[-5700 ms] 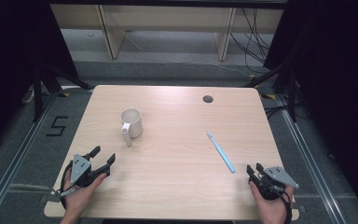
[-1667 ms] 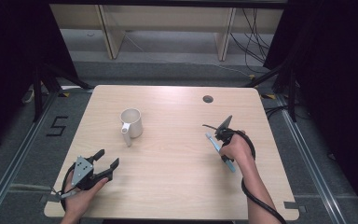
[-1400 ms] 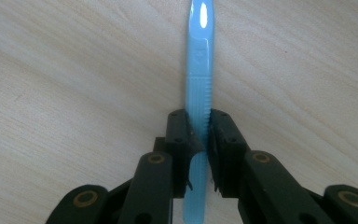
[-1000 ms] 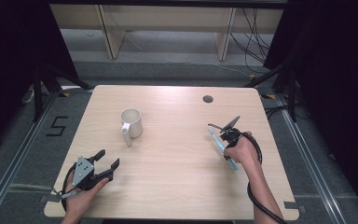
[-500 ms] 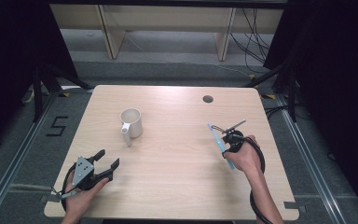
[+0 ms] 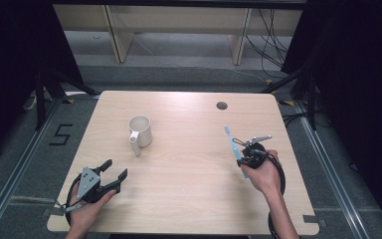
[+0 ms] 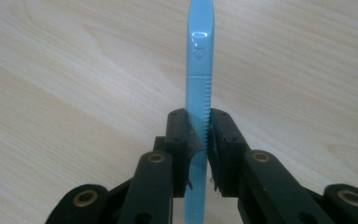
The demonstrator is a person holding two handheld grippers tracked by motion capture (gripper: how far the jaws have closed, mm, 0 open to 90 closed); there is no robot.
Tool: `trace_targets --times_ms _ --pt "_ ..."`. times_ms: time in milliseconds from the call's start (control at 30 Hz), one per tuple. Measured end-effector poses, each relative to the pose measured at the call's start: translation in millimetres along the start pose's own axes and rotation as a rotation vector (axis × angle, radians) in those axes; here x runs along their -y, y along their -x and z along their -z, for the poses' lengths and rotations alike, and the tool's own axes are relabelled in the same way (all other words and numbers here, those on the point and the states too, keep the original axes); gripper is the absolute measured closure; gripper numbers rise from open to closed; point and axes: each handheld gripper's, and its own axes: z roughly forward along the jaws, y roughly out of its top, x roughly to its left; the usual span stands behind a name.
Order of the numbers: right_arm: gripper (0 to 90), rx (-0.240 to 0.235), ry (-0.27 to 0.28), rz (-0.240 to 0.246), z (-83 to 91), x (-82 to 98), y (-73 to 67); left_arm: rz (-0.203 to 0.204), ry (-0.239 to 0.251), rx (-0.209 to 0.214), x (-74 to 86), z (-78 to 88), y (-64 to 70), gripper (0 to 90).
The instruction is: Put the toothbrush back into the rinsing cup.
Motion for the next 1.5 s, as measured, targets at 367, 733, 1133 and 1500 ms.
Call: trace_targets --times_ms 367,733,1133,1500 --pt "79.3 -0.004 0.174 -0.053 -2.3 17.1 2.3 0.022 0.024 0.015 -0.1 -0.9 -1.3 31.9" --pt "79.3 0.002 0.347 -0.043 -5.6 26.7 -4.1 0.02 0.005 0.009 -1.1 0.9 -0.2 31.8" --pt "79.3 -0.011 0.501 -0.036 -7.8 38.6 -17.2 0.024 0.01 0.004 -1.7 1.9 -1.8 31.9" --pt "79.3 -0.03 0.619 0.01 -5.7 43.2 -26.5 0.025 0.017 0.008 -2.4 0.0 0.3 31.9"
